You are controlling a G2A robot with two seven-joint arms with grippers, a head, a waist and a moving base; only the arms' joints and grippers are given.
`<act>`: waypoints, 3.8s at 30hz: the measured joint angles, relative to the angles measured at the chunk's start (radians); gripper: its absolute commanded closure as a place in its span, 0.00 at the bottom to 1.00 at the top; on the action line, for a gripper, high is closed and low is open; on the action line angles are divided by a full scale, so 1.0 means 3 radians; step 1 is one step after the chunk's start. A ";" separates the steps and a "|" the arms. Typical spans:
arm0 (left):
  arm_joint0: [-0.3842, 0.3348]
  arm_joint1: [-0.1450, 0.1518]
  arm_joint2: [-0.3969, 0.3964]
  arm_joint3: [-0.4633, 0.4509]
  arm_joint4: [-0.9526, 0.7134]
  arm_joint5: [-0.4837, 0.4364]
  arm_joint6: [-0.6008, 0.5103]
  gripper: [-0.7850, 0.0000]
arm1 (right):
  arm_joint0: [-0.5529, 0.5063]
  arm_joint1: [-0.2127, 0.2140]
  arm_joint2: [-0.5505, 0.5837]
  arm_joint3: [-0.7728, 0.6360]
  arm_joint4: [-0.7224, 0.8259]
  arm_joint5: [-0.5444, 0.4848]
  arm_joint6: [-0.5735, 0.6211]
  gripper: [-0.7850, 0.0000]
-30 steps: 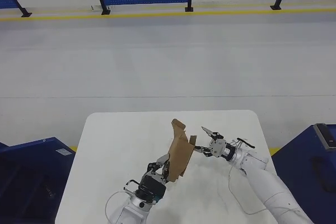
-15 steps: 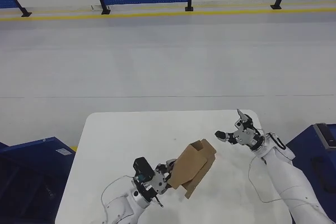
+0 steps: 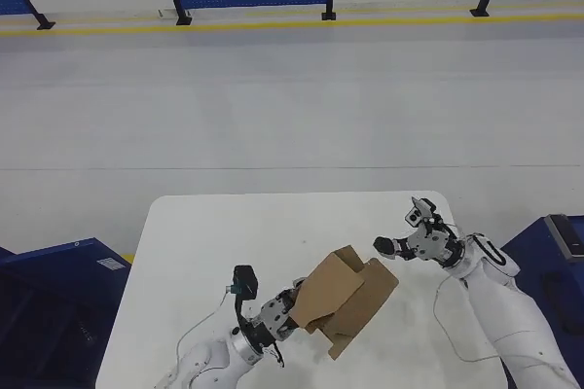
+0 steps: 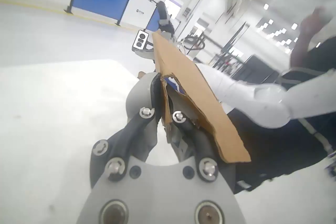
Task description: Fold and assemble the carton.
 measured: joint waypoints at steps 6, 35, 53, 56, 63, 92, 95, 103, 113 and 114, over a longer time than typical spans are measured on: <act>-0.0111 0.0023 -0.0083 0.0083 -0.1610 0.0304 -0.0904 1.00 | -0.0244 0.0134 0.0296 -0.0288 -0.0149 0.0200 0.0394 0.00; -0.0460 -0.0063 0.0229 0.0462 -0.2918 0.1045 -0.2019 1.00 | -0.0574 0.0304 0.0101 -0.0711 -0.0612 -0.0094 0.0475 0.51; -0.0414 -0.0077 0.0273 0.0468 -0.2889 0.1165 -0.2106 1.00 | -0.0842 0.0455 0.0059 -0.1135 -0.0795 -0.0380 0.0475 0.70; -0.0413 -0.0077 0.0292 0.0481 -0.2849 0.1219 -0.2139 1.00 | -0.0839 0.0472 0.0061 -0.1131 -0.0771 -0.0447 0.0475 0.71; -0.0438 -0.0086 0.0350 0.0501 -0.2768 0.1325 -0.2187 1.00 | -0.0775 0.0473 0.0056 -0.1076 -0.0744 -0.0520 0.0422 0.71; -0.0491 -0.0106 0.0367 0.0572 -0.2674 0.1393 -0.2167 0.00 | -0.0671 0.0438 -0.0127 -0.1008 -0.0776 -0.0690 0.0090 1.00; -0.0449 -0.0090 0.0281 0.0516 -0.2692 0.1289 -0.2146 0.00 | -0.0615 0.0423 -0.0115 -0.0943 -0.0646 -0.0655 -0.0037 1.00; -0.0230 -0.0005 -0.0227 0.0350 -0.2560 0.0908 -0.1786 0.00 | -0.0545 0.0405 -0.0082 -0.0857 -0.0526 -0.0725 -0.0253 1.00; -0.0062 -0.0009 -0.0626 0.0193 -0.0959 0.0055 0.0226 0.00 | -0.0545 0.0405 -0.0082 -0.0857 -0.0526 -0.0725 -0.0255 1.00; -0.0063 -0.0009 -0.0626 0.0194 -0.1029 0.0096 0.0183 0.00 | -0.0545 0.0405 -0.0082 -0.0857 -0.0526 -0.0725 -0.0255 1.00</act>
